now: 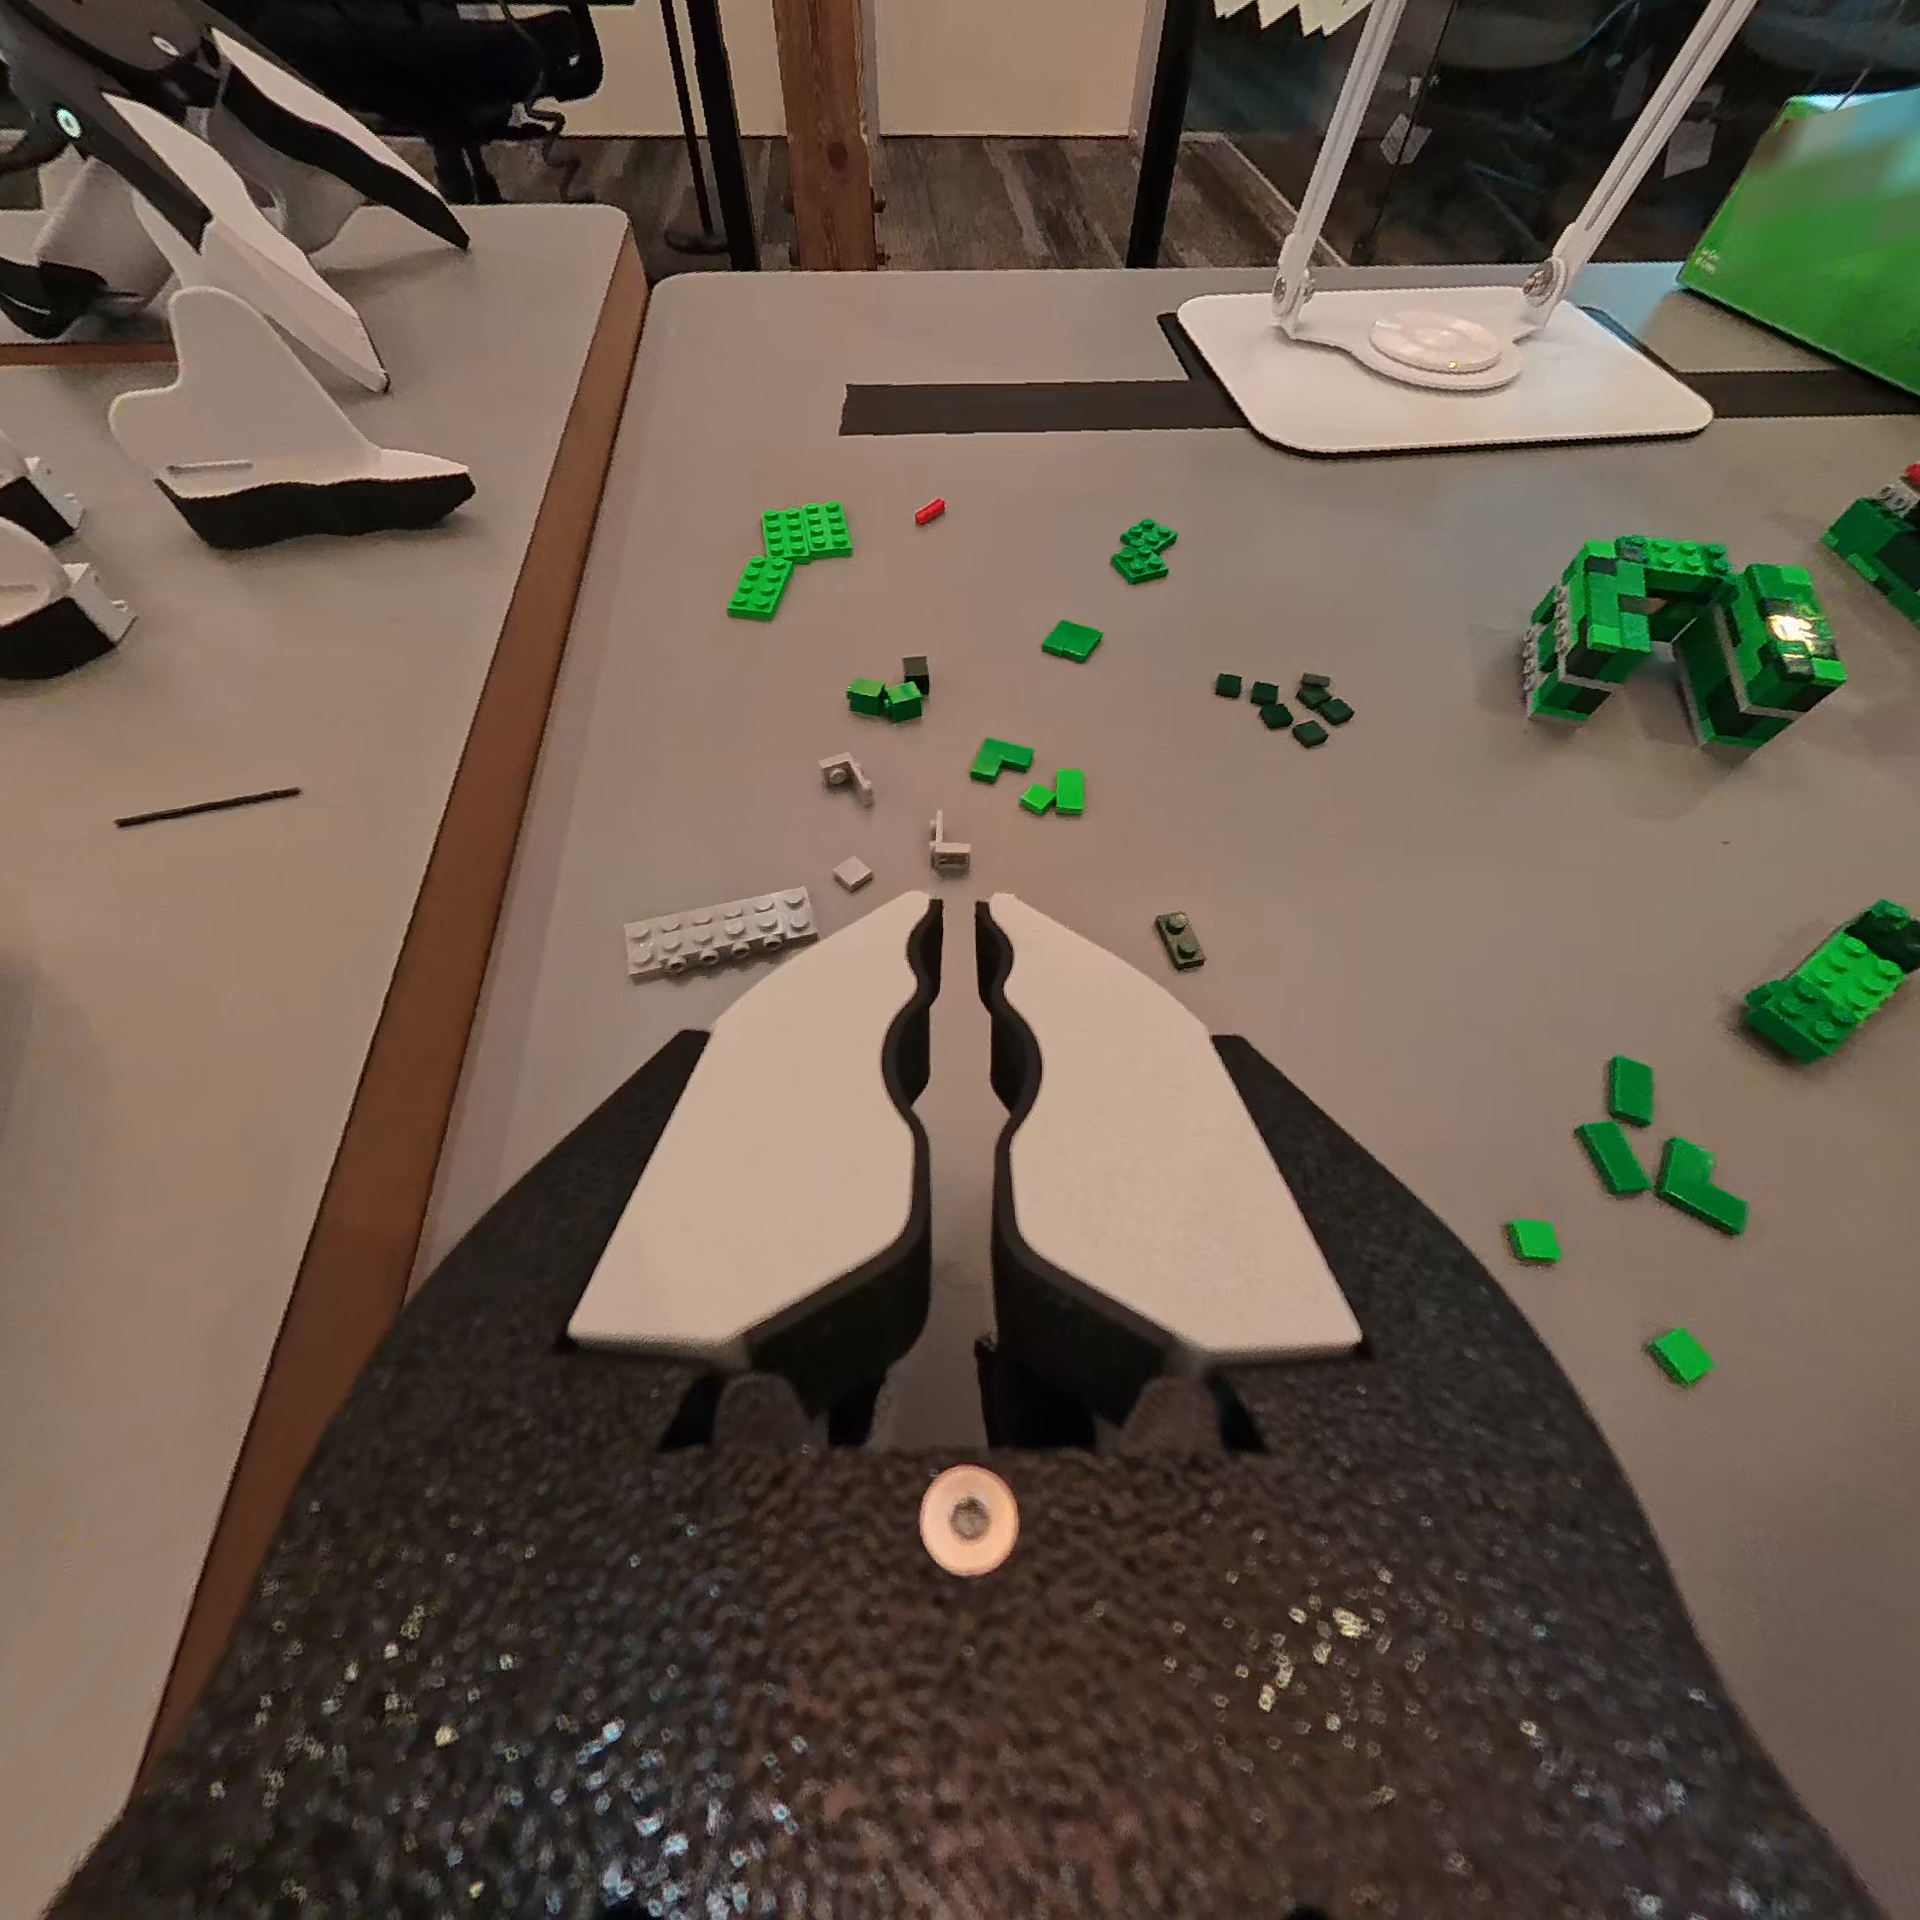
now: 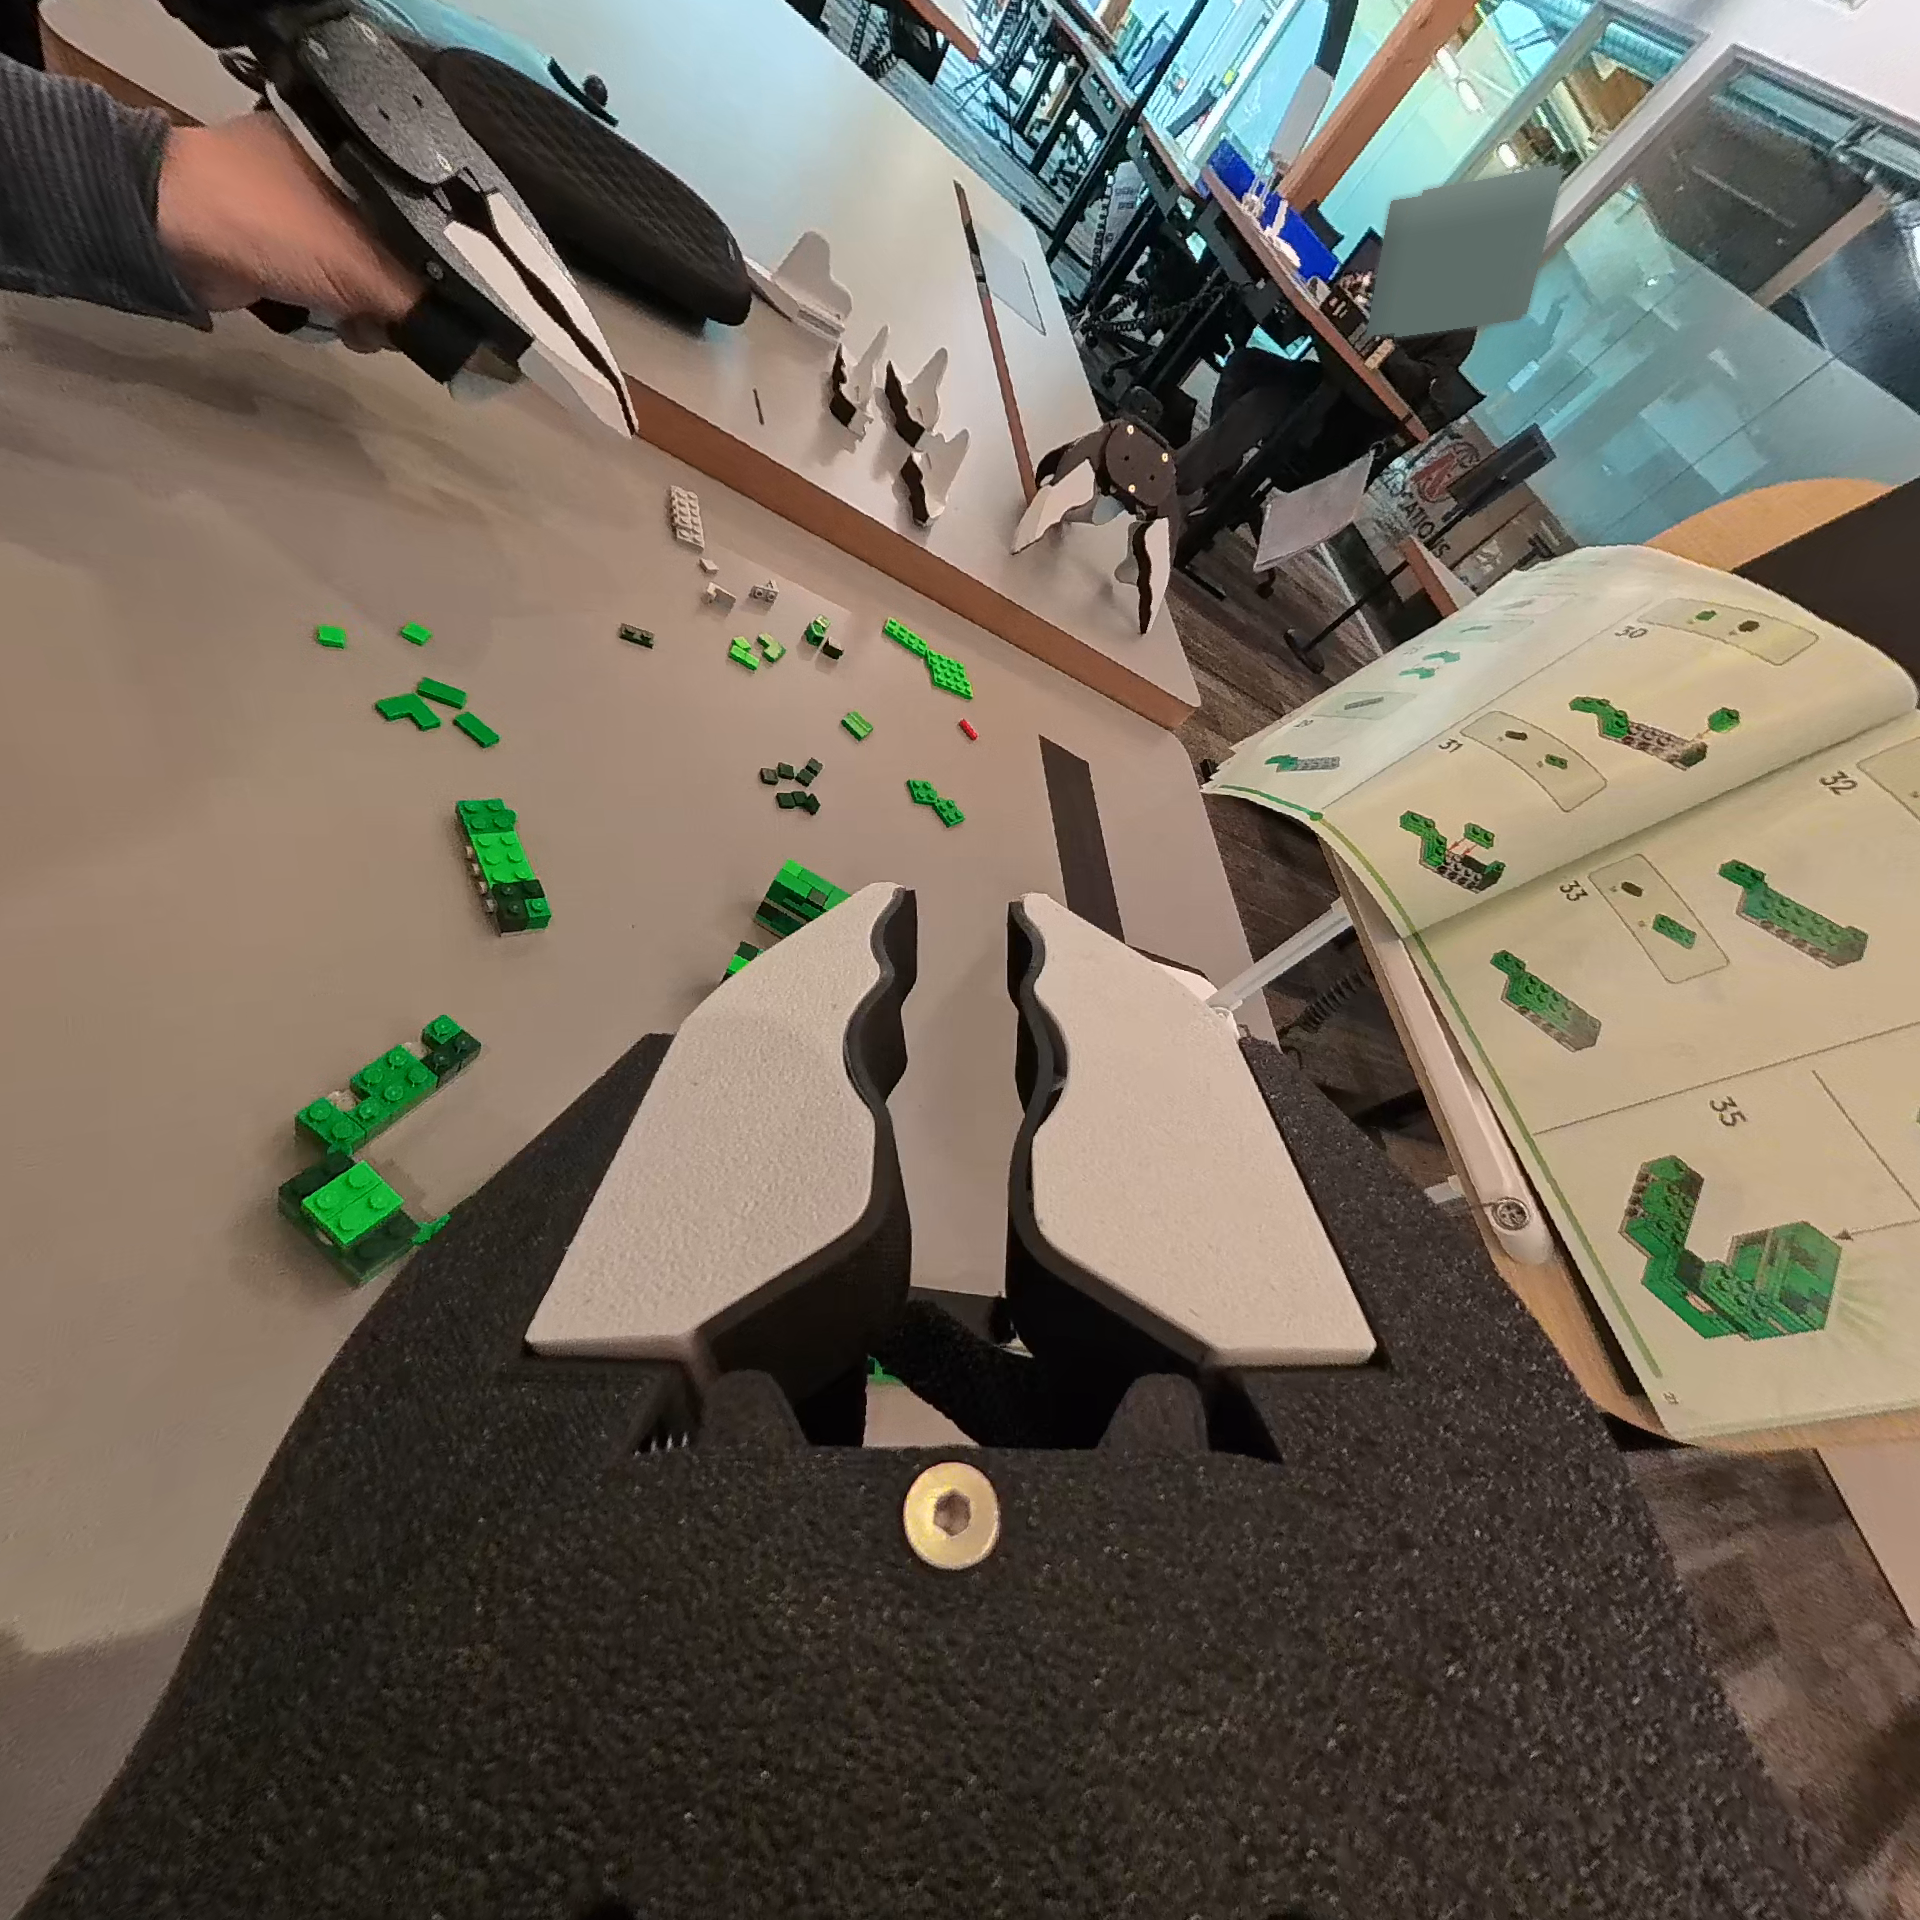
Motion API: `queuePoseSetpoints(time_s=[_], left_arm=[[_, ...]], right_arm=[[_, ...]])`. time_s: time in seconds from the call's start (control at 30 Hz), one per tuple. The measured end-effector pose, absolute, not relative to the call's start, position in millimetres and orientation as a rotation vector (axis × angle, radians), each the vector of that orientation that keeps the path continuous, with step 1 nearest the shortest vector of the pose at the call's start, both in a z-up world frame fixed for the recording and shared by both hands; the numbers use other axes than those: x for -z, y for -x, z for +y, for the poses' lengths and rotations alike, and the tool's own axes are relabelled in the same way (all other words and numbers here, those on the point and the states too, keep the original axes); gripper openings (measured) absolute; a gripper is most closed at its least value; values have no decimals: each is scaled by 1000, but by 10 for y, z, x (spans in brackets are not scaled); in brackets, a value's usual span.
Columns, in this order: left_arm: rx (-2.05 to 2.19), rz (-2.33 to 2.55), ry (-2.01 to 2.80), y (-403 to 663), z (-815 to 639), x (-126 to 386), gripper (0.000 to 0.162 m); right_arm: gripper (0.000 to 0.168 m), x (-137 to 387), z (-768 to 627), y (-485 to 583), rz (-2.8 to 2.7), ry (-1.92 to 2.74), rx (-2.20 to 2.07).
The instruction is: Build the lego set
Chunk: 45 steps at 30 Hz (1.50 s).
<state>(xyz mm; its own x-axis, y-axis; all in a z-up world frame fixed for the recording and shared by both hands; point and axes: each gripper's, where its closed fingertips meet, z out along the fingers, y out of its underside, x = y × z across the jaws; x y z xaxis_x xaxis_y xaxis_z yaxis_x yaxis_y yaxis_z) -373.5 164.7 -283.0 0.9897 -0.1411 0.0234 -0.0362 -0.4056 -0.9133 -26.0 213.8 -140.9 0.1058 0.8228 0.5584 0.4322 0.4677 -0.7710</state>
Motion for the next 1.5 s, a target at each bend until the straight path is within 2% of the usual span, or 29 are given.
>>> queuePoseSetpoints(time_s=[0.3,0.8,0.93,1.1,1.5], left_arm=[[-75,-15,1884,4057,1541,2740,8],[-31,29,1914,3921,1580,2840,8],[146,247,1932,3409,1700,2812,10],[286,627,2089,2702,1937,3100,13],[285,992,2113,2429,2533,3397,28]], right_arm=[[16,1397,2135,249,-1516,1141,-409],[16,1410,2139,255,-1521,1146,-407],[16,1411,2135,267,-1523,1144,-407],[16,1414,2122,279,-1530,1140,-406],[16,1379,2147,215,-1505,1140,-413]])
